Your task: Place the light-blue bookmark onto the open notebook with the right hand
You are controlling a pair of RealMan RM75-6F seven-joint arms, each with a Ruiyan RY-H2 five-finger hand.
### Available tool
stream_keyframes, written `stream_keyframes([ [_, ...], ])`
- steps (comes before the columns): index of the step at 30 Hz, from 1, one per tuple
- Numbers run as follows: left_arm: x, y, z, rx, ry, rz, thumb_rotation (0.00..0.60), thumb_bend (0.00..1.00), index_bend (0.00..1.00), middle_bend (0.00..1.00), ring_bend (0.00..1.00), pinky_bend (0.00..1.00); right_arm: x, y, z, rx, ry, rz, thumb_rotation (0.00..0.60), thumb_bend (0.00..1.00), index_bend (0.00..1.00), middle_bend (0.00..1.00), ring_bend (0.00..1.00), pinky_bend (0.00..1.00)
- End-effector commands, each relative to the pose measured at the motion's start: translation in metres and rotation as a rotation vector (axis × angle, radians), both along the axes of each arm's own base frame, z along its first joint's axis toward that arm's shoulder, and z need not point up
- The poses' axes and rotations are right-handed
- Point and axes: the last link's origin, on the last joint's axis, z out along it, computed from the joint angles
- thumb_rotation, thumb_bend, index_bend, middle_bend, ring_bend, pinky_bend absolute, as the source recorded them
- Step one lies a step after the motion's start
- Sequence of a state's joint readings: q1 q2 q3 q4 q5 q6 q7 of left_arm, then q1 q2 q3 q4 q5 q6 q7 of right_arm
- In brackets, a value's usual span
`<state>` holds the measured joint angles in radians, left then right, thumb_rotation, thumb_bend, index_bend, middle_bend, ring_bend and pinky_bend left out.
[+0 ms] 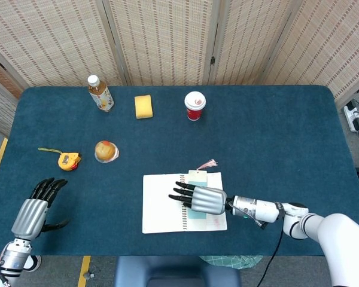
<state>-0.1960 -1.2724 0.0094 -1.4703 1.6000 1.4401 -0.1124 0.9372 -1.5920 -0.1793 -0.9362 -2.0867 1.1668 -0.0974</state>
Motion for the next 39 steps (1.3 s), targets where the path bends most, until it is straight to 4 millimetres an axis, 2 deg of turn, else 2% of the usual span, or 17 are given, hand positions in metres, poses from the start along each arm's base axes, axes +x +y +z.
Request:
stream_keyframes([
  [1,0.000,0.000,-0.001,0.000,0.003,0.000,0.600,0.15,0.15,0.17,0.09,0.11,-0.002,0.000,0.001,0.007,0.002,0.004,0.600,0.21,0.36,0.00,0.00,0.00],
  [19,-0.001,0.001,-0.006,0.009,0.043,0.006,0.600,0.15,0.15,0.17,0.09,0.11,-0.005,-0.013,-0.002,0.035,0.029,0.057,0.600,0.21,0.35,0.00,0.00,0.00],
  [31,-0.003,0.004,-0.008,0.003,0.047,0.017,0.600,0.15,0.15,0.17,0.09,0.11,-0.008,-0.013,-0.005,0.048,0.013,0.056,0.600,0.21,0.34,0.00,0.00,0.00],
  [34,-0.003,0.004,-0.008,0.002,0.047,0.015,0.600,0.15,0.15,0.17,0.09,0.11,-0.008,-0.013,-0.005,0.047,0.007,0.056,0.600,0.21,0.31,0.00,0.00,0.00],
  [39,-0.003,0.003,-0.008,0.003,0.045,0.014,0.600,0.15,0.15,0.17,0.09,0.11,-0.008,-0.013,-0.003,0.041,-0.002,0.054,0.600,0.21,0.20,0.00,0.00,0.00],
])
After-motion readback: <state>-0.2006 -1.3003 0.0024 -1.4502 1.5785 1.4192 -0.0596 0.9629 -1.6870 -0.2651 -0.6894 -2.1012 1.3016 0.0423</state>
